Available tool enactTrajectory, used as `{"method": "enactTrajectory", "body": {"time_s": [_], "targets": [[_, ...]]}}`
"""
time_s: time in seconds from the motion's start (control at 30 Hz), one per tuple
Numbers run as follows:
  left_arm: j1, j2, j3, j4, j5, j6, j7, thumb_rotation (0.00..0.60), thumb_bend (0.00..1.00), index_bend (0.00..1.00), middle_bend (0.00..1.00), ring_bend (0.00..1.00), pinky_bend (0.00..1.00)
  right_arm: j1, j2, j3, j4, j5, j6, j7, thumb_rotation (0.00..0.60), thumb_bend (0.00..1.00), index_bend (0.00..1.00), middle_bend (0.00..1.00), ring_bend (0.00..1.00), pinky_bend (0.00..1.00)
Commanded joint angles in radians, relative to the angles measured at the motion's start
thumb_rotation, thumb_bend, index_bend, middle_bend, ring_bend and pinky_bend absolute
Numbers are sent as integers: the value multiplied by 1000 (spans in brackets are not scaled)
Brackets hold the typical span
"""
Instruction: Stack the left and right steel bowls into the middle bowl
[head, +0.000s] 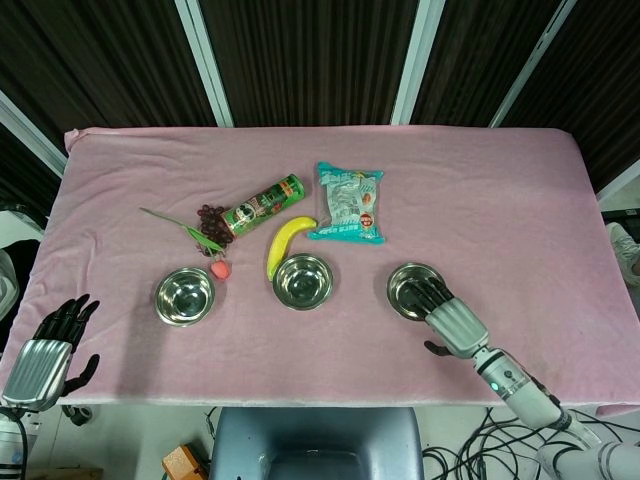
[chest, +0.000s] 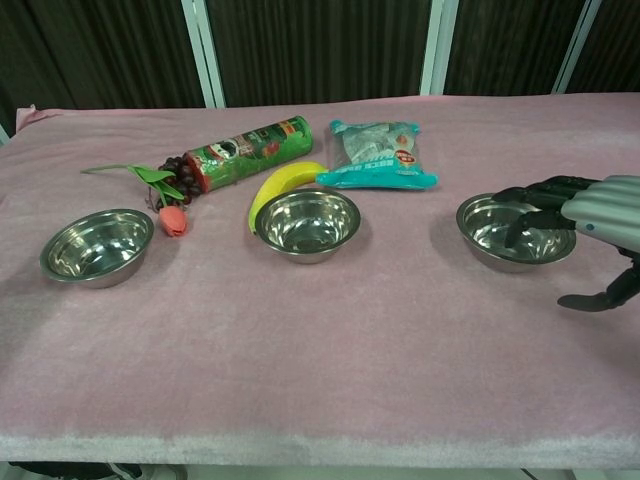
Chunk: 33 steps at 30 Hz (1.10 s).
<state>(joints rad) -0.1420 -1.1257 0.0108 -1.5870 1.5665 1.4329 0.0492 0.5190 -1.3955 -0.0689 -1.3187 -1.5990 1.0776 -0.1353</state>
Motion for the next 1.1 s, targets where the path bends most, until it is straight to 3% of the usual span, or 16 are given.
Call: {"method": "enactTrajectory", "body": {"time_s": [0.03, 0.2, 0.4, 0.77, 0.97, 1.1], "targets": [[-1, 1, 0, 0, -1, -4, -2, 600, 409, 0, 3, 0, 144, 2, -30, 16, 51, 16, -10, 32, 600, 369, 438, 0, 0, 0], [-5, 2, -1, 1, -7, -13, -4, 600, 410, 0, 4, 0, 144, 18, -62, 41, 99, 26, -18, 72, 600, 373, 503, 0, 0, 0], [-7, 4, -2, -1, -13, -20, -6, 600, 410, 0, 6, 0, 144, 45, -100, 61, 147, 38, -51, 90, 600, 508, 633, 1, 0, 0], [-11, 6, -1, 0, -9, -25, -18, 600, 412, 0, 10, 0, 145, 31, -115, 71, 168, 21, 19, 93, 600, 584, 762, 31, 0, 0], [-11, 6, 0, -2, -9, -27, -19, 600, 411, 0, 10, 0, 145, 65, -114, 132, 104, 5, 76, 42, 600, 584, 770, 55, 0, 0], [-10, 10, 1, -1, -7, -24, -30, 600, 410, 0, 10, 0, 146, 121, -122, 201, 21, 27, 57, -56, 600, 584, 770, 61, 0, 0]]}}
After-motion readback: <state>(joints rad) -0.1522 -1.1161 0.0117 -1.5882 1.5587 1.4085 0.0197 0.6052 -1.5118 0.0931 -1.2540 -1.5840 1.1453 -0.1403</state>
